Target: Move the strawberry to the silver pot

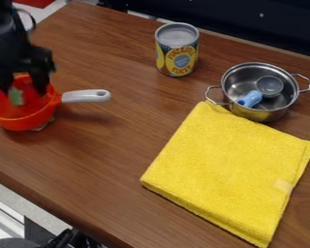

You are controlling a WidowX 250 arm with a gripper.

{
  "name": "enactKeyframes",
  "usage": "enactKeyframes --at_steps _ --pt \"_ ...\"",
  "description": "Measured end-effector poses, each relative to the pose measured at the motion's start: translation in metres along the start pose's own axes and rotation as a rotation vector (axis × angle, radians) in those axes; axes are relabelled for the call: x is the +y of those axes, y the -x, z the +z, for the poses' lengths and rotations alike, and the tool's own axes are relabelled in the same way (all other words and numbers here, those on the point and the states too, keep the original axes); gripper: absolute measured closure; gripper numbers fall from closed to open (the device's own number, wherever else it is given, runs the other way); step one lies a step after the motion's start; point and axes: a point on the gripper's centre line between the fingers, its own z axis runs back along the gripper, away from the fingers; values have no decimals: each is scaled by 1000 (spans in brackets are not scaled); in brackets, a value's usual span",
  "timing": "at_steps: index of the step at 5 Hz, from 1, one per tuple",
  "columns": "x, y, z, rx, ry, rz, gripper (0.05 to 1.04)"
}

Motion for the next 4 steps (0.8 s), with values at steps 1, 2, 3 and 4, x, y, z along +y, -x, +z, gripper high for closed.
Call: enactKeyframes --at_steps 1,2,3,4 --pt "3 -16 21 12 4 80 382" --pt "-2 -25 41 42 28 158 381" --pt "-30 -22 47 68 33 222 381" --pt "-82 -21 54 55 25 303 381"
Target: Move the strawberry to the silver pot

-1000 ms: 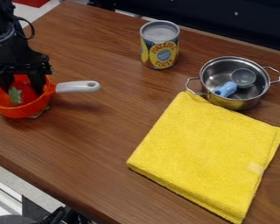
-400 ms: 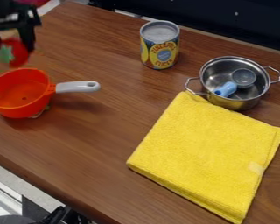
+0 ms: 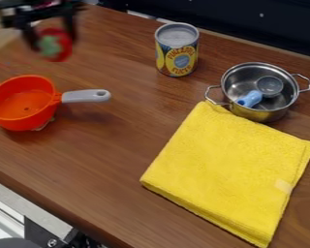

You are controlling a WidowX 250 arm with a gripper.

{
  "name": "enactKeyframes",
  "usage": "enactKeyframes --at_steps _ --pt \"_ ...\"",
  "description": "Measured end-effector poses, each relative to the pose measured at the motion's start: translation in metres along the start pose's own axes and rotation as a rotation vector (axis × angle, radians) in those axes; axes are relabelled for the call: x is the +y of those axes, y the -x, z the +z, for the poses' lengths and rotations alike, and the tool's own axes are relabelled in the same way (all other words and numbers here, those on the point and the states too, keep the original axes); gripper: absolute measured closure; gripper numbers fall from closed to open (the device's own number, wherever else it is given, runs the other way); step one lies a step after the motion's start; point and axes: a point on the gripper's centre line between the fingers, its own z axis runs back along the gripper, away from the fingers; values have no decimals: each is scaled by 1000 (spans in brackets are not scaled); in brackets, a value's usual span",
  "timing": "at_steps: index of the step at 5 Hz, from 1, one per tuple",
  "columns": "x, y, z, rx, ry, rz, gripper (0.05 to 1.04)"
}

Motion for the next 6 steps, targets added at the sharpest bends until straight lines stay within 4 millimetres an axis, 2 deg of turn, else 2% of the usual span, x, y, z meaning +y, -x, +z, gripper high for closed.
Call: enactKeyframes --at_steps 1,2,4,5,6 --pt "-42 24 2 10 2 76 381" --pt "-89 40 11 -5 43 157 381" --pt "-181 95 -23 -86 25 211 381" --pt "-212 117 -36 -100 24 189 381" --pt "-221 132 -48 -119 6 186 313"
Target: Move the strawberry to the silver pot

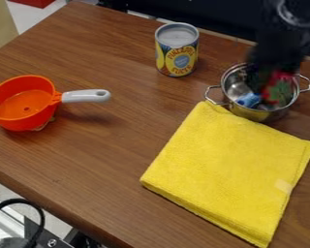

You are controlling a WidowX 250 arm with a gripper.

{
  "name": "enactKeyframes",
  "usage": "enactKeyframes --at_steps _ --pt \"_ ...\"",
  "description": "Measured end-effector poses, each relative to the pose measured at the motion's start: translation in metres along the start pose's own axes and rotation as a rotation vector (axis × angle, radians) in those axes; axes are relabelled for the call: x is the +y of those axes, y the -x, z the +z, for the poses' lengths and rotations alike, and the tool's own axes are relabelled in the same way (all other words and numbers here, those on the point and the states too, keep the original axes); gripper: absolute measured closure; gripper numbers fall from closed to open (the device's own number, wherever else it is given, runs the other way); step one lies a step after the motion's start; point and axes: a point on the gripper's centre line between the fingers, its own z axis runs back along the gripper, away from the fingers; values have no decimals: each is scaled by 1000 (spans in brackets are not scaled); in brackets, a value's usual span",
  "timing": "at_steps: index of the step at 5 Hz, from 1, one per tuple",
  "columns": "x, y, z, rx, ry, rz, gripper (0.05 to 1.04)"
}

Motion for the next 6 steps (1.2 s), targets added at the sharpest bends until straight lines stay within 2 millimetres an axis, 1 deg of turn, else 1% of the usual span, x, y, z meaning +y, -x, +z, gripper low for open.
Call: enactKeyframes --at_steps 1,2,3,4,5,6 --pt "-1 0 0 -25 2 29 95" --pt "0 1 0 -7 -5 37 86" --pt "5 -5 -2 8 -31 53 86" --pt "9 -17 2 41 -21 64 86" --pt "21 -41 20 118 -5 58 86" --pt "46 -61 18 156 -7 9 86"
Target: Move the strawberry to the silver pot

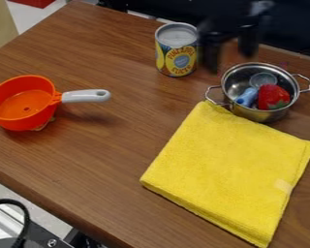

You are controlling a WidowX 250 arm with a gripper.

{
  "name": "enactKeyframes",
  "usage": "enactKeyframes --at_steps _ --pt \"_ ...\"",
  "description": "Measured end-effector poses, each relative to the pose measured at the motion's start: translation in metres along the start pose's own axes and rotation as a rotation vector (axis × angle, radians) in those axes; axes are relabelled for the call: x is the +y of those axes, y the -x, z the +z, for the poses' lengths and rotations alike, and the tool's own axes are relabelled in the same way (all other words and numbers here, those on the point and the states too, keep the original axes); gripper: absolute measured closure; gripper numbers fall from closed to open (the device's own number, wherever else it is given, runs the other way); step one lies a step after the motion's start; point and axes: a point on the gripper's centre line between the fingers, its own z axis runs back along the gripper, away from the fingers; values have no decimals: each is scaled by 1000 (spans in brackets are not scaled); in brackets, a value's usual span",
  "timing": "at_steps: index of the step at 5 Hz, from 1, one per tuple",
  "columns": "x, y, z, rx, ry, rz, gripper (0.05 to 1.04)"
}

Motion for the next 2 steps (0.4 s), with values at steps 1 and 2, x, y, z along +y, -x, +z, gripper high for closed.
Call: enactKeyframes --at_steps 1,2 --pt "30 -23 8 -4 8 -50 86" --pt "65 -44 4 -31 -12 -134 86"
